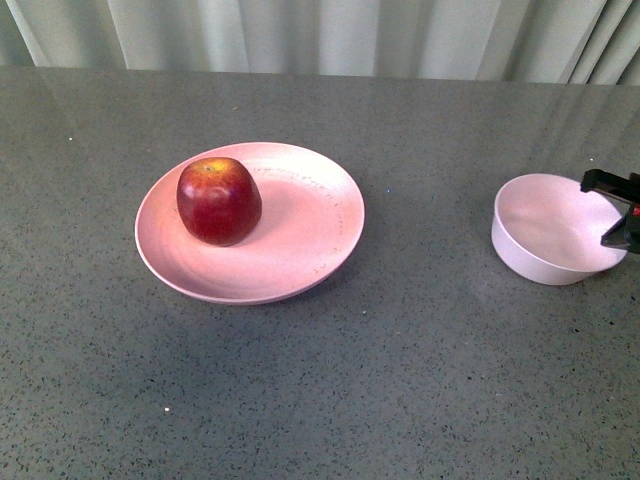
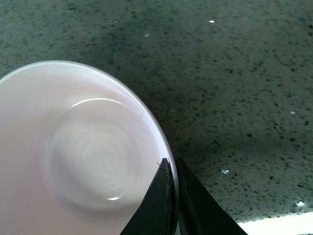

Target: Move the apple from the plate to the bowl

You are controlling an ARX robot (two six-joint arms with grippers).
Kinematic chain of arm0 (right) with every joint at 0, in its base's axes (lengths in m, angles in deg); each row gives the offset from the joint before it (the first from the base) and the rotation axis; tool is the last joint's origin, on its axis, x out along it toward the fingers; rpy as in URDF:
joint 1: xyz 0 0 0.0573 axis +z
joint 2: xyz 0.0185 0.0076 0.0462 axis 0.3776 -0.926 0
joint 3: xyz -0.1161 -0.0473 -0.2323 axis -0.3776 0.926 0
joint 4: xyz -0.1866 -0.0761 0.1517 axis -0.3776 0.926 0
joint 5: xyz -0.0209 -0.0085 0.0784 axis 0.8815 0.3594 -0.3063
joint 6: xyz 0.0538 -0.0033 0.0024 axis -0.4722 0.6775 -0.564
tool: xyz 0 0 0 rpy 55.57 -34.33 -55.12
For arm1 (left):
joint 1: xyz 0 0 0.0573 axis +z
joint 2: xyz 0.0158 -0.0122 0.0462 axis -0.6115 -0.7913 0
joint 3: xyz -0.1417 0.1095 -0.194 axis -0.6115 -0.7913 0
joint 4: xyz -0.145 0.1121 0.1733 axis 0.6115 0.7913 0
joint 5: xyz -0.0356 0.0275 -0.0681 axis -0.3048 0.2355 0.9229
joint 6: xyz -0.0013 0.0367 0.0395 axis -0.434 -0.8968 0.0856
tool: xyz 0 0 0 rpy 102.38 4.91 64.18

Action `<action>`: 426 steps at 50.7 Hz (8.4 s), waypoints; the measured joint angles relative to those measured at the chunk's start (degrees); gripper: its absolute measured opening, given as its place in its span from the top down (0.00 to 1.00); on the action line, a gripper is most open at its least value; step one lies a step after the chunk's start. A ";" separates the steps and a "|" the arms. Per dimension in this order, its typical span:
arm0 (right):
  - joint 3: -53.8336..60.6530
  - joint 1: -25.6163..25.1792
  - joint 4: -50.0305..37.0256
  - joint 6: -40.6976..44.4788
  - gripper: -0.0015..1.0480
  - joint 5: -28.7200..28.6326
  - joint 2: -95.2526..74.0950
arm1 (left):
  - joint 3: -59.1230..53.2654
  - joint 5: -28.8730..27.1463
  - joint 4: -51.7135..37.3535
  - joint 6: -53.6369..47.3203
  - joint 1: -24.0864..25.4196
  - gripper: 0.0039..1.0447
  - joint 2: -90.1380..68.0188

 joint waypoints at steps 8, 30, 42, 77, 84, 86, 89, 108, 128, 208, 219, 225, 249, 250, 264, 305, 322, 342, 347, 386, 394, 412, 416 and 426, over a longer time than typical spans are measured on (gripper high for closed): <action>-2.12 4.09 1.33 -2.80 0.98 -0.02 0.00 | 0.00 0.00 0.00 0.00 0.00 0.08 0.00; -6.34 12.92 3.13 -6.95 0.98 1.53 -4.20 | 0.00 0.00 0.00 0.00 0.00 0.08 0.00; -7.41 13.94 2.89 -8.09 0.89 1.73 -5.09 | 0.00 0.00 0.00 0.00 0.00 0.08 0.00; 20.31 6.01 -33.11 12.09 0.23 4.37 27.54 | 0.00 0.00 0.00 0.00 0.00 0.08 0.00; 33.11 2.12 -44.85 16.02 0.51 2.08 39.67 | 0.00 0.00 0.00 0.00 0.00 0.08 0.00; 35.26 1.68 -44.85 16.26 0.60 2.10 41.13 | 0.00 0.00 0.00 0.00 0.00 0.08 0.00; 38.32 1.68 -44.65 16.68 0.73 1.73 43.12 | 0.00 0.00 0.00 0.00 0.00 0.08 0.00; 46.62 1.66 -39.69 17.35 0.98 1.68 56.57 | 0.00 0.00 0.00 0.00 0.00 0.08 0.00; 51.69 1.66 -30.10 17.42 0.98 1.68 72.39 | 0.00 0.00 0.00 0.00 0.00 0.08 0.00; 51.71 1.66 6.40 17.46 0.64 1.70 109.59 | 0.02 0.02 0.02 0.04 0.02 0.08 0.00; 51.71 1.66 6.40 17.46 0.23 1.68 109.63 | 10.82 6.60 4.92 11.89 -3.02 0.08 -28.44; 51.71 1.66 6.40 17.46 0.08 1.68 109.63 | 15.76 3.43 -10.64 12.74 -9.60 0.08 -48.06; 51.71 1.66 6.40 17.46 0.09 1.68 109.63 | 37.94 -3.74 -24.72 12.59 -23.52 0.08 -95.32; 51.71 1.66 6.40 17.46 0.09 1.68 109.63 | 38.58 -3.93 -24.76 12.52 -23.67 0.08 -96.30; 51.71 1.66 6.40 17.46 0.09 1.68 109.63 | 45.27 -6.25 -24.74 11.06 -24.02 0.08 -105.35; 51.71 1.66 6.40 17.46 0.09 1.68 109.63 | 57.77 -11.34 -20.06 7.32 -24.79 0.32 -117.22; 51.71 1.66 6.40 17.46 0.09 1.68 109.63 | 56.83 -11.69 -19.98 7.39 -30.84 0.33 -112.13; 51.71 1.66 6.40 17.46 0.09 1.68 109.63 | 73.44 -10.14 -13.64 10.45 -42.40 0.33 -117.85; 51.71 1.66 6.40 17.46 0.09 1.66 109.66 | 75.69 -9.09 -12.44 10.58 -44.15 0.33 -120.24; 51.71 1.66 6.40 17.46 0.09 1.68 109.63 | 82.20 -7.69 -9.33 11.50 -43.17 0.23 -127.86; 51.71 1.66 6.40 17.46 0.09 1.68 109.63 | 82.29 -7.67 -9.42 11.67 -42.84 0.08 -127.84; 51.71 1.66 6.40 17.46 0.09 1.68 109.63 | 77.13 -6.40 -12.17 16.39 -40.35 0.08 -123.34; 51.71 1.66 6.40 17.46 0.09 1.70 109.63 | 74.47 -6.12 -13.18 18.40 -38.16 0.08 -119.91; 51.71 1.66 6.40 17.46 0.09 1.68 109.63 | 68.19 -6.19 -15.89 20.00 -32.20 0.08 -113.33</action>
